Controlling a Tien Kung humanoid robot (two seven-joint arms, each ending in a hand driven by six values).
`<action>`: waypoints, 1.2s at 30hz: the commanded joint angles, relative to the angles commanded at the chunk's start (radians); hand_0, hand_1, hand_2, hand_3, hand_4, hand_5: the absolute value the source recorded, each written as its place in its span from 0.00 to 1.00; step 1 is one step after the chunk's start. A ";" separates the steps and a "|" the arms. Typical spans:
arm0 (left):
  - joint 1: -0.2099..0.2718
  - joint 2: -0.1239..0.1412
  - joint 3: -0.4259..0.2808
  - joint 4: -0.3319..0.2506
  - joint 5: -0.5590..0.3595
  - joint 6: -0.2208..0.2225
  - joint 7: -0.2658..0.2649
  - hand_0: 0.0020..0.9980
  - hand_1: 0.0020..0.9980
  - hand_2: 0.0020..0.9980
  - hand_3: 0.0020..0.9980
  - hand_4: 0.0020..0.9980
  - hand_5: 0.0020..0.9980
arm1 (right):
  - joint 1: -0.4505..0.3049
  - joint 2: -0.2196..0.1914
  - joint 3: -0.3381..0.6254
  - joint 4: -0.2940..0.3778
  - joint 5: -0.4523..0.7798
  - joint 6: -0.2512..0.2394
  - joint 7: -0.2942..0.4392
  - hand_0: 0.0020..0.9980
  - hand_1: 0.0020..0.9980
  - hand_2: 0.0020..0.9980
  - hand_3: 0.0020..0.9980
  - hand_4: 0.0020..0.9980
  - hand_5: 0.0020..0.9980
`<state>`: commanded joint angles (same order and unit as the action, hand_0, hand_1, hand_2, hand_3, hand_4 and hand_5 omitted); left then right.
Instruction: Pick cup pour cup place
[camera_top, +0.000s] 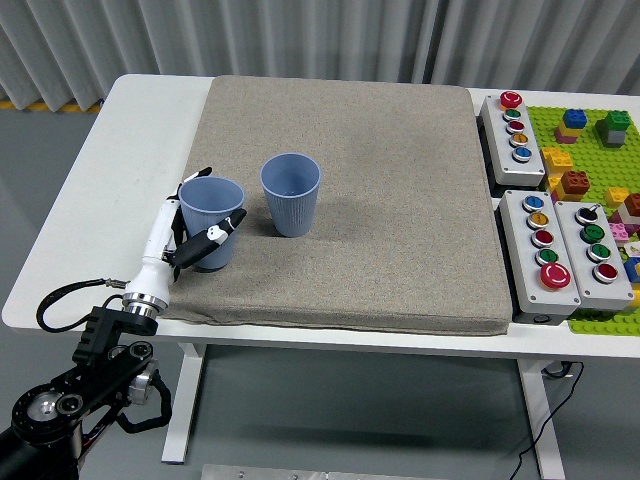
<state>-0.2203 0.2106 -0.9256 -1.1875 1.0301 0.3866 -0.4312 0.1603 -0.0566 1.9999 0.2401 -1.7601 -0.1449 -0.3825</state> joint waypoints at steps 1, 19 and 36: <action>0.001 0.000 -0.002 -0.002 0.001 0.001 -0.001 0.77 0.78 0.90 0.92 0.95 0.45 | 0.000 0.000 0.000 0.000 0.001 0.000 0.000 0.64 0.60 0.51 0.58 0.00 0.00; 0.048 0.023 -0.030 -0.050 0.039 0.005 0.011 0.78 0.78 0.89 0.91 0.96 0.46 | -0.005 -0.002 0.005 0.000 -0.009 0.003 0.000 0.64 0.60 0.51 0.57 0.00 0.00; 0.109 0.041 -0.052 -0.104 0.084 -0.006 0.033 0.78 0.80 0.92 0.91 0.97 0.47 | -0.011 -0.002 0.011 0.000 -0.022 0.003 -0.003 0.64 0.60 0.51 0.57 0.00 0.00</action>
<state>-0.1115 0.2517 -0.9778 -1.2913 1.1137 0.3811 -0.3986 0.1492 -0.0590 2.0106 0.2402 -1.7824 -0.1416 -0.3852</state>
